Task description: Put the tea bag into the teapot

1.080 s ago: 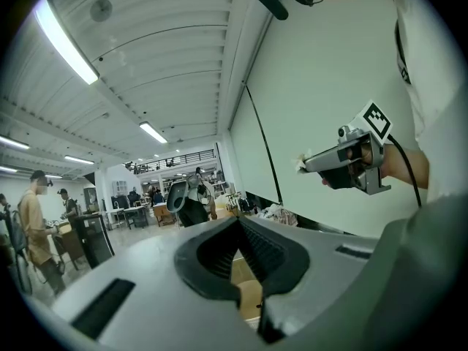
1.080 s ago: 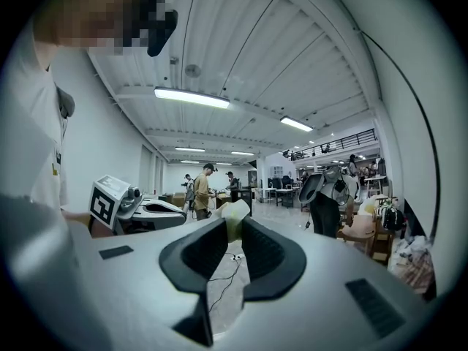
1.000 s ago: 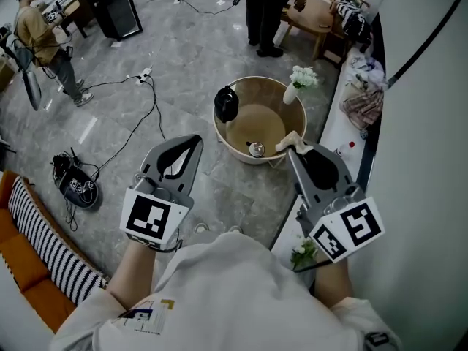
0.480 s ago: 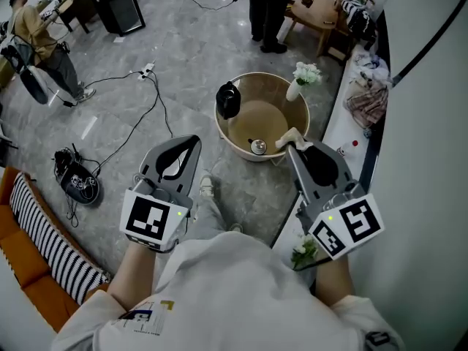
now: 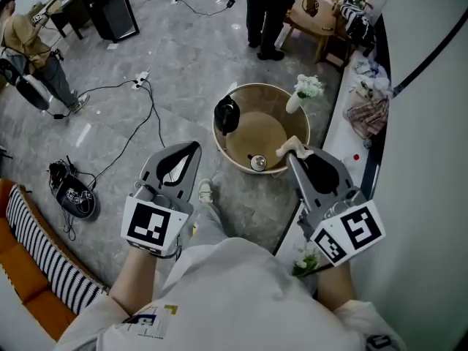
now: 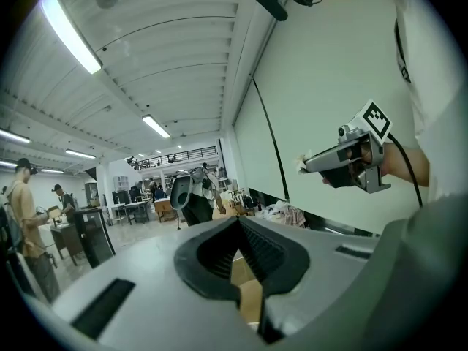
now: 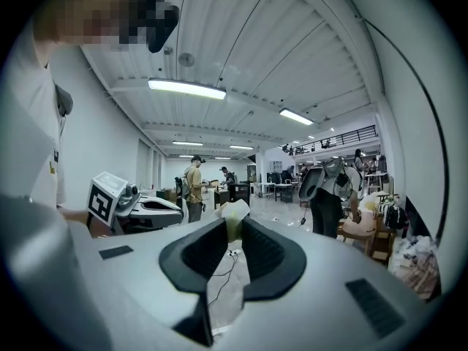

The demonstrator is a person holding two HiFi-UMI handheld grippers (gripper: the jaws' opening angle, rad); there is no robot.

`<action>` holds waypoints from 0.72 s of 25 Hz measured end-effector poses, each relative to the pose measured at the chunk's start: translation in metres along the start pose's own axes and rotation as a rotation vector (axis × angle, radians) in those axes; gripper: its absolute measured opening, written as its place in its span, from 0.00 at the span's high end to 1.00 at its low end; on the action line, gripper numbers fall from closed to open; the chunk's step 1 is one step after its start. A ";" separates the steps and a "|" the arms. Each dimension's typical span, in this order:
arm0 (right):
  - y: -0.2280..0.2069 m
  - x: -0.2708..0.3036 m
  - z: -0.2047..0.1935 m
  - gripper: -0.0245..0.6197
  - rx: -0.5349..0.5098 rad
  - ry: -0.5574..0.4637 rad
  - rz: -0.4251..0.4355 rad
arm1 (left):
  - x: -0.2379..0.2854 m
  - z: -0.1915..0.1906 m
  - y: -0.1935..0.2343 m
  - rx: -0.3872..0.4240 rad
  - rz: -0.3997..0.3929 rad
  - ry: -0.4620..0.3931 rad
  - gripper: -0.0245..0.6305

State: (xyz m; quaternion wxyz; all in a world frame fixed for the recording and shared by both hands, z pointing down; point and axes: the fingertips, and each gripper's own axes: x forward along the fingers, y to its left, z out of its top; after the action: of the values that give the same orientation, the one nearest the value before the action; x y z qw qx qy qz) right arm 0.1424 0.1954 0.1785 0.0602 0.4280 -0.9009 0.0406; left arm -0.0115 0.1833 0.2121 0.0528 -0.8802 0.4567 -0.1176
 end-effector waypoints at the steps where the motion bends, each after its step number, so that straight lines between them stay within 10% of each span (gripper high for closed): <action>1: -0.004 0.008 0.000 0.87 0.000 0.005 0.000 | 0.006 -0.002 0.006 -0.002 -0.002 0.004 0.95; 18: -0.072 0.158 0.013 0.87 0.031 0.054 -0.071 | 0.116 -0.019 0.123 -0.005 -0.096 0.032 0.95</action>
State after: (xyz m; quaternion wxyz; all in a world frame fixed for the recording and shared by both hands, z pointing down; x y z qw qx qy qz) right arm 0.0980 0.0273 0.1900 0.0794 0.4593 -0.8824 0.0638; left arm -0.0495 0.0173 0.2242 0.0376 -0.8993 0.4150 -0.1328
